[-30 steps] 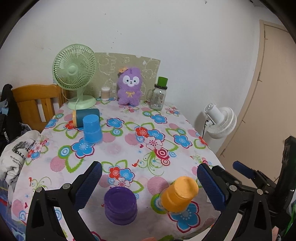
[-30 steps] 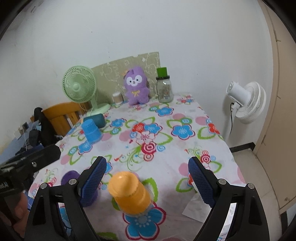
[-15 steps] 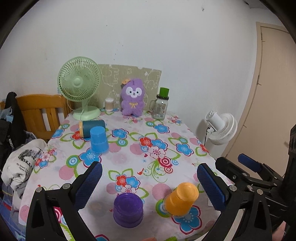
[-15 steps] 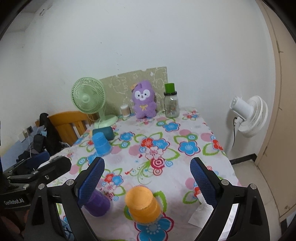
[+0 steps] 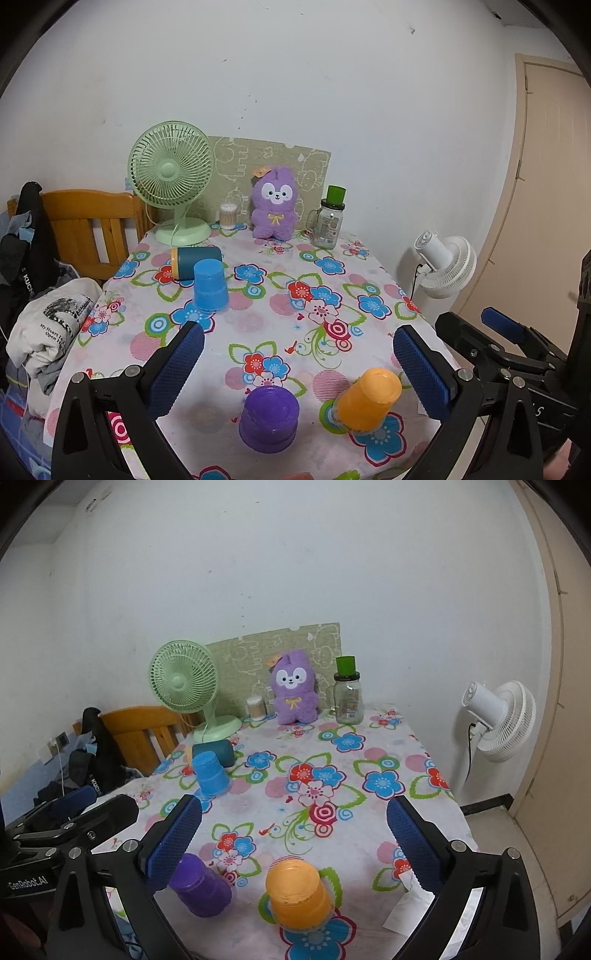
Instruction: Flip cup upside down
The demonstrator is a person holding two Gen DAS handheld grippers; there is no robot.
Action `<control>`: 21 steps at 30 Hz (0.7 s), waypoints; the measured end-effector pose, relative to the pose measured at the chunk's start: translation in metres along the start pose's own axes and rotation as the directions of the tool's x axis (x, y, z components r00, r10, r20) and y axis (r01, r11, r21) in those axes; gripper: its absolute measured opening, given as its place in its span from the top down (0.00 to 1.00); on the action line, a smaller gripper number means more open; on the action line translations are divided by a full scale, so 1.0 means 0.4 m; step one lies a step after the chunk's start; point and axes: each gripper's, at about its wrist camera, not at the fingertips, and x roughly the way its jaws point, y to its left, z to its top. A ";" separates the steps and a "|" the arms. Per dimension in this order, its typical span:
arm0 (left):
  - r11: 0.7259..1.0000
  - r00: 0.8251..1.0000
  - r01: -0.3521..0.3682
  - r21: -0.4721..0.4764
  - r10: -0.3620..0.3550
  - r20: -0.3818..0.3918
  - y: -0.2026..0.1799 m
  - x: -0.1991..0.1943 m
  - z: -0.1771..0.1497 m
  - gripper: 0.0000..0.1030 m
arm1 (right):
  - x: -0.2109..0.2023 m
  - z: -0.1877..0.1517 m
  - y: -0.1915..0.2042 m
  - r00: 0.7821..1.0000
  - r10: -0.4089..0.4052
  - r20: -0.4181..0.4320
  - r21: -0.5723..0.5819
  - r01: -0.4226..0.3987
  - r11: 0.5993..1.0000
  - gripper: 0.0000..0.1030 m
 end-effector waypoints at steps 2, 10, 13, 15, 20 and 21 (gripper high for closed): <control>1.000 1.000 0.001 -0.001 -0.001 0.000 0.003 -0.002 0.000 0.00 | -0.001 0.001 0.002 1.000 0.002 -0.001 -0.001 -0.002 1.000 0.02; 1.000 1.000 0.002 -0.003 -0.002 -0.002 0.004 -0.001 -0.001 0.00 | 0.000 0.002 0.011 1.000 0.001 -0.001 -0.007 -0.001 1.000 0.01; 1.000 1.000 0.002 -0.003 -0.002 -0.001 0.006 -0.002 0.000 0.00 | 0.000 0.004 0.013 1.000 0.003 -0.001 -0.006 -0.003 1.000 0.01; 1.000 1.000 0.000 -0.004 0.000 -0.002 0.007 -0.001 0.000 0.00 | 0.000 0.005 0.015 1.000 0.002 -0.002 -0.007 -0.002 1.000 0.01; 1.000 1.000 0.003 -0.010 -0.003 -0.002 0.012 -0.004 -0.002 0.00 | -0.001 0.008 0.018 1.000 0.004 0.000 -0.008 -0.004 1.000 0.01; 1.000 1.000 0.004 -0.010 -0.004 0.001 0.013 -0.005 -0.002 0.00 | -0.001 0.008 0.018 1.000 0.004 0.001 -0.008 -0.004 1.000 0.01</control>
